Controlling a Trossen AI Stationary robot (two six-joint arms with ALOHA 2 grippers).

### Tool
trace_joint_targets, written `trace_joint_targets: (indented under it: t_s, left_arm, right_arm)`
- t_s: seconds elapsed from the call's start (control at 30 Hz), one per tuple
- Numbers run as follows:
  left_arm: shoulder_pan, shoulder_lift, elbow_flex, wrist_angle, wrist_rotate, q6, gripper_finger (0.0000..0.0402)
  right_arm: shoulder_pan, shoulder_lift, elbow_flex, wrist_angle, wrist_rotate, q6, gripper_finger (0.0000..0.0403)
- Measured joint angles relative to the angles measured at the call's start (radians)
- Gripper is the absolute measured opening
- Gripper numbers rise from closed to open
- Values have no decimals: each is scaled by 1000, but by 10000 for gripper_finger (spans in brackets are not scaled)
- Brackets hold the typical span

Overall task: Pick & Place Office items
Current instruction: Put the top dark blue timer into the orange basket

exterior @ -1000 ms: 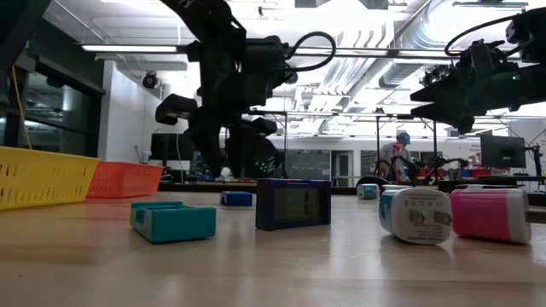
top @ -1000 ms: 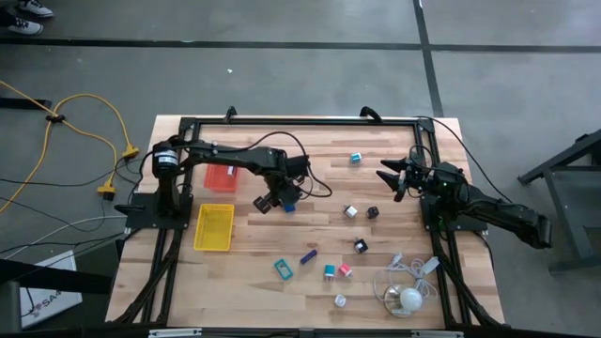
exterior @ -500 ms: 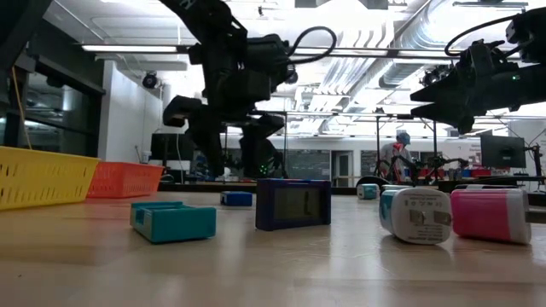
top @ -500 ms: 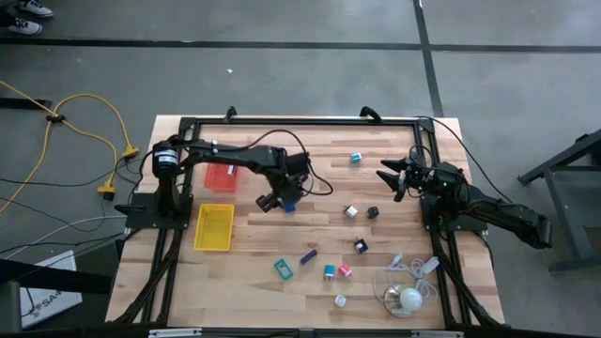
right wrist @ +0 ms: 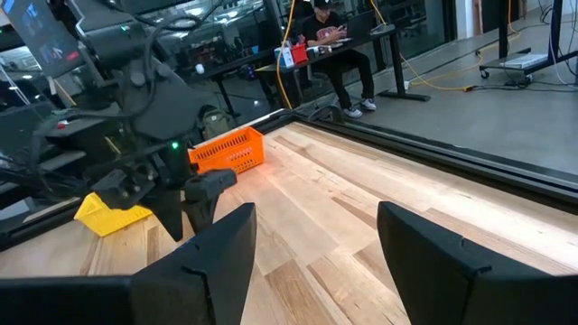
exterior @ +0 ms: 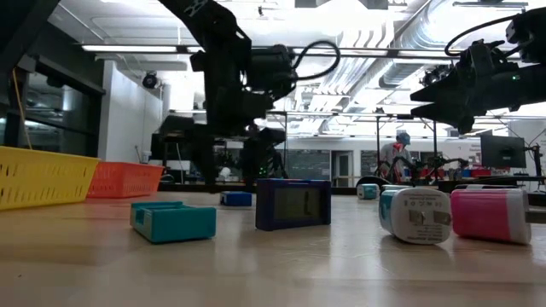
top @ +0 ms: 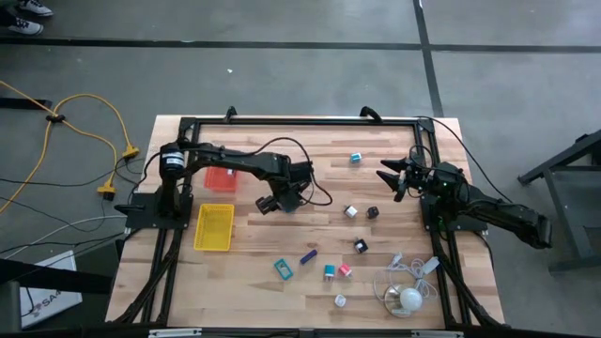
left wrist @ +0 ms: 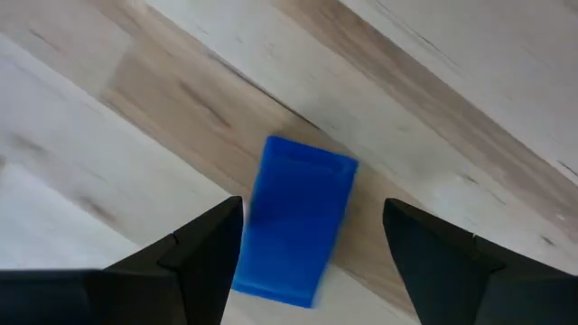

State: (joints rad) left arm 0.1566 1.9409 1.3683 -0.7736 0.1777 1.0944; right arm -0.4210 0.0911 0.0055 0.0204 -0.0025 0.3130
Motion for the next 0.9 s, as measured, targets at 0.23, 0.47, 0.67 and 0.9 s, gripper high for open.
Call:
trace_joint_targets:
  t_s: [0.23,0.47,0.67,0.9]
  left_arm:
    - [5,3,3,12,-16,13,260]
    - [5,3,3,10,-19,9,260]
    - [5,3,3,5,-18,-18,260]
    - [5,3,3,-4,-18,-65,259]
  right_arm:
    - [0,8,0,7,1,0,219]
    - [0,11,0,8,1,0,219]
    - [0,11,0,10,1,0,219]
    - [0,11,0,10,1,0,219]
